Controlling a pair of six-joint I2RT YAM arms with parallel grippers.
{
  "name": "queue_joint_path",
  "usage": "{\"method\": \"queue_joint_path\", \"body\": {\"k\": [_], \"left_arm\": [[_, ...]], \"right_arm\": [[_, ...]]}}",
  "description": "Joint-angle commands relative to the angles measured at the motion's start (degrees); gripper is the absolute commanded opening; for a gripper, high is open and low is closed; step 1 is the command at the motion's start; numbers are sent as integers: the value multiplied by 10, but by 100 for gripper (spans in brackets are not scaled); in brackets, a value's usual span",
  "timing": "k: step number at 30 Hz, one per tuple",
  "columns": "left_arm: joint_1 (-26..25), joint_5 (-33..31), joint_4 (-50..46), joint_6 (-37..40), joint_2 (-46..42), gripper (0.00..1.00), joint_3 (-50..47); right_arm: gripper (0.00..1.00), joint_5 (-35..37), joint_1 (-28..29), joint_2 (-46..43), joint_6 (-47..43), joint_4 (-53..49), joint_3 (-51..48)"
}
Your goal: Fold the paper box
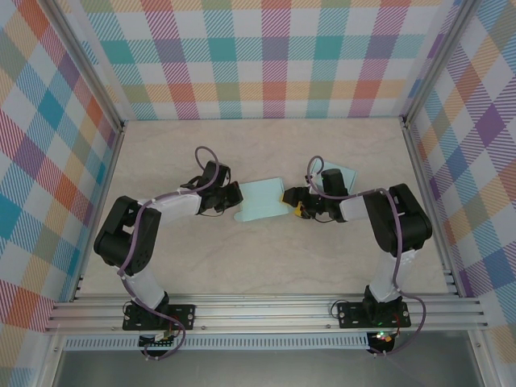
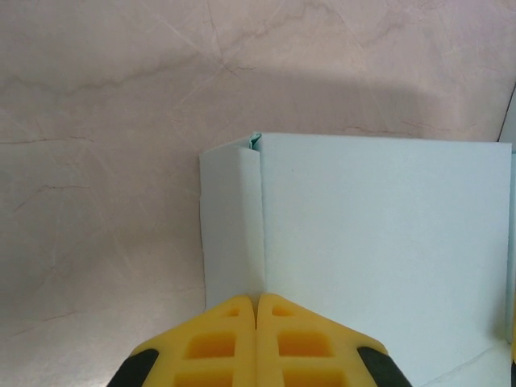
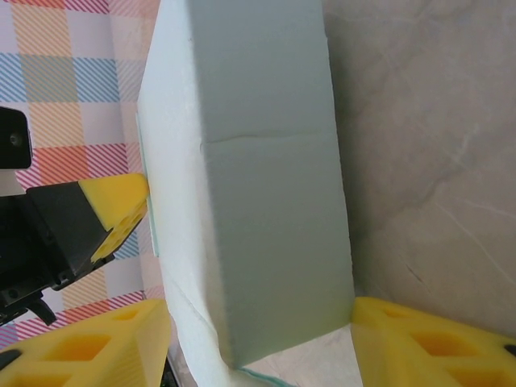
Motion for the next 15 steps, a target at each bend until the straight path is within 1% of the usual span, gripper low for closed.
{"method": "queue_joint_path", "body": {"k": [1,3,7,13,15], "left_arm": [[5,-2,-73,19,25,0,-6],[6,-1,-73,22,26,0,-5],[7,-3,-78,29,27,0,1],[10,-2,-85,37,32,0,8],[12,0,-86,42,33,0,10]], "right_arm": [[64,39,4,2,-39,-16,19],[66,61,3,-8,-60,-64,27],[69,81,4,-19,-90,-119,43],[71,113,2,-16,-118,-186,78],[72,112,3,-17,-122,-194,84]]}}
